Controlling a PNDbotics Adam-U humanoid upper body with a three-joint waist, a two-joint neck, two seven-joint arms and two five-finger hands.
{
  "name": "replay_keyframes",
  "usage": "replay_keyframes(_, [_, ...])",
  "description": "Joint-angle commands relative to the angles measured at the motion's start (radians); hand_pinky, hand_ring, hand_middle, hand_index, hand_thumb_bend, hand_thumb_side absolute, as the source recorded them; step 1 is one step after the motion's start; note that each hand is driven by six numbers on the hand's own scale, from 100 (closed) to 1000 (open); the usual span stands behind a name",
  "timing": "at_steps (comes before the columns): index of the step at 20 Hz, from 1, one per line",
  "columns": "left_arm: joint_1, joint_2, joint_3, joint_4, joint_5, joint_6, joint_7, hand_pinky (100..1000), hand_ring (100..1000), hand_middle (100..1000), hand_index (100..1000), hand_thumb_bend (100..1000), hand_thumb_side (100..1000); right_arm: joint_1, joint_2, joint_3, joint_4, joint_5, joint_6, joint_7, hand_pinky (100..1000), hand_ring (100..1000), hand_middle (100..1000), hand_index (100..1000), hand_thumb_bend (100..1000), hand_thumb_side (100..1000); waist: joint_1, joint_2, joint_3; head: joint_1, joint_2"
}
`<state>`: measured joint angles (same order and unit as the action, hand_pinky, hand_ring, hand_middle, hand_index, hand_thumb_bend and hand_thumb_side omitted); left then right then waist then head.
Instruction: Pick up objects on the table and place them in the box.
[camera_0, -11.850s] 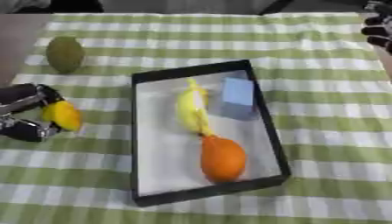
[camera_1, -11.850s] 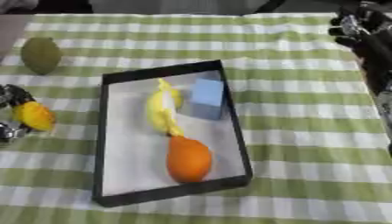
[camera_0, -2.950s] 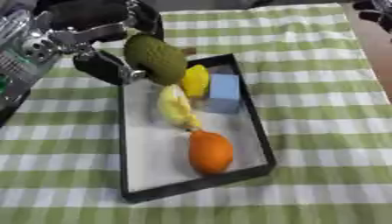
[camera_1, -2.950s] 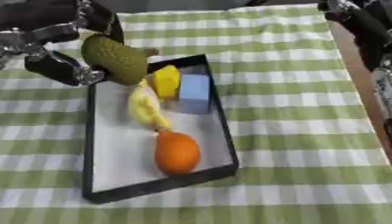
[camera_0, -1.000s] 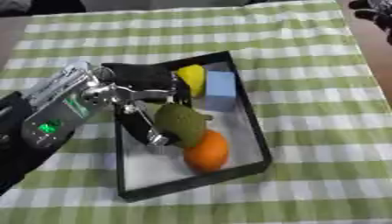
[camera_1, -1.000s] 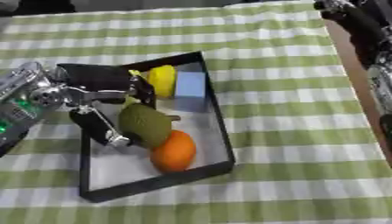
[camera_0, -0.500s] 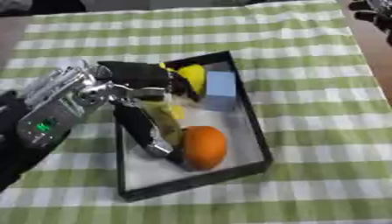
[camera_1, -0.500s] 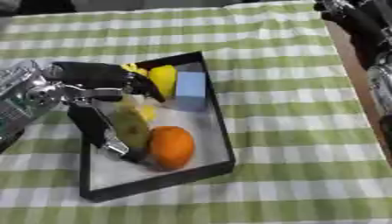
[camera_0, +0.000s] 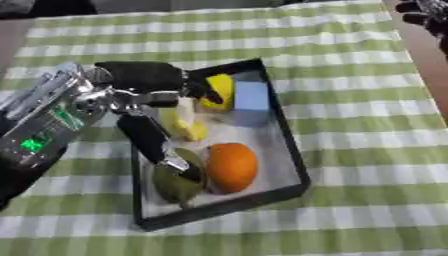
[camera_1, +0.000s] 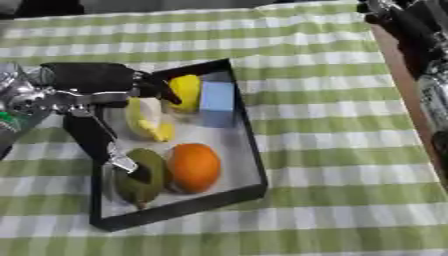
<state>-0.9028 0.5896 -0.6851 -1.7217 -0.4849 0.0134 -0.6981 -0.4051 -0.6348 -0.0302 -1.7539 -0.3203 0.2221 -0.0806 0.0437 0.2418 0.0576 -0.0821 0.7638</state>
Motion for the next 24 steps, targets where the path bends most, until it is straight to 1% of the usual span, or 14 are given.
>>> replay_keyframes(1, [-0.004,0.033,0.032,-0.029,0.007,0.009,0.006,872,851,844,937,620,645,-0.011,-0.024,-0.008,-0.008,0.005,0.0,-0.002,875,786,702,807,100,489,0.009,-0.047,0.002,-0.001,-0.005])
replay_keyframes(2, [0.0,0.037,0.039,-0.034,0.011,0.015,0.013,869,847,839,929,579,633,-0.011,-0.024,-0.008,-0.008,0.004,0.0,-0.002,875,786,702,807,100,488,0.009,-0.047,0.003,-0.001,-0.006])
replay_keyframes(4, [0.018,0.052,0.073,-0.058,0.027,0.037,0.037,866,839,831,918,492,622,-0.009,-0.025,-0.009,-0.009,0.004,-0.001,-0.004,875,786,702,806,100,487,0.008,-0.049,0.005,-0.004,-0.006])
replay_keyframes(7, [0.063,0.085,0.144,-0.108,0.063,0.081,0.083,858,822,812,897,325,547,-0.005,-0.027,-0.014,-0.009,0.003,-0.002,-0.009,875,786,702,806,100,487,0.005,-0.05,0.015,-0.013,-0.007])
replay_keyframes(8, [0.082,0.093,0.176,-0.125,0.077,0.098,0.105,858,818,809,889,269,529,-0.004,-0.027,-0.016,-0.01,0.002,-0.003,-0.011,875,786,702,806,100,486,0.004,-0.049,0.018,-0.016,-0.007])
replay_keyframes(9, [0.118,0.106,0.243,-0.15,0.11,0.126,0.184,859,815,808,884,235,518,-0.005,-0.027,-0.017,-0.011,0.001,-0.004,-0.012,875,786,702,806,100,486,0.004,-0.047,0.018,-0.015,-0.009])
replay_keyframes(10, [0.154,0.118,0.292,-0.172,0.15,0.149,0.268,861,813,808,877,194,503,-0.007,-0.027,-0.016,-0.012,0.0,-0.004,-0.012,875,786,702,806,100,486,0.004,-0.046,0.017,-0.014,-0.011])
replay_keyframes(12, [0.228,0.123,0.384,-0.199,0.222,0.182,0.43,861,807,811,869,133,514,-0.008,-0.026,-0.017,-0.014,-0.001,-0.005,-0.014,875,786,702,806,100,485,0.002,-0.043,0.018,-0.015,-0.013])
replay_keyframes(14, [0.301,0.097,0.481,-0.203,0.287,0.202,0.576,861,802,810,859,100,540,-0.007,-0.025,-0.02,-0.017,-0.002,-0.007,-0.017,875,786,702,806,100,488,-0.003,-0.041,0.021,-0.02,-0.013])
replay_keyframes(15, [0.331,0.081,0.526,-0.203,0.32,0.205,0.645,862,798,808,853,100,556,-0.006,-0.025,-0.022,-0.018,-0.002,-0.008,-0.019,875,786,702,806,100,482,-0.006,-0.04,0.022,-0.022,-0.014])
replay_keyframes(18, [0.393,0.044,0.627,-0.202,0.407,0.196,0.812,863,794,806,846,100,582,-0.005,-0.022,-0.026,-0.023,-0.002,-0.012,-0.026,875,786,701,806,100,478,-0.012,-0.039,0.026,-0.028,-0.014])
replay_keyframes(19, [0.412,0.03,0.658,-0.197,0.433,0.193,0.859,864,791,807,843,100,622,-0.005,-0.021,-0.027,-0.024,-0.002,-0.013,-0.029,875,786,701,806,100,475,-0.014,-0.039,0.028,-0.029,-0.015])
replay_keyframes(21, [0.446,0.007,0.707,-0.18,0.482,0.191,0.933,864,789,804,838,100,659,-0.005,-0.018,-0.029,-0.027,0.0,-0.015,-0.035,875,787,702,807,100,474,-0.017,-0.039,0.031,-0.029,-0.017])
replay_keyframes(24, [0.488,-0.032,0.765,-0.121,0.535,0.201,1.015,862,783,797,828,100,743,-0.003,-0.013,-0.033,-0.031,0.002,-0.02,-0.046,874,786,701,805,100,467,-0.022,-0.039,0.036,-0.029,-0.019])
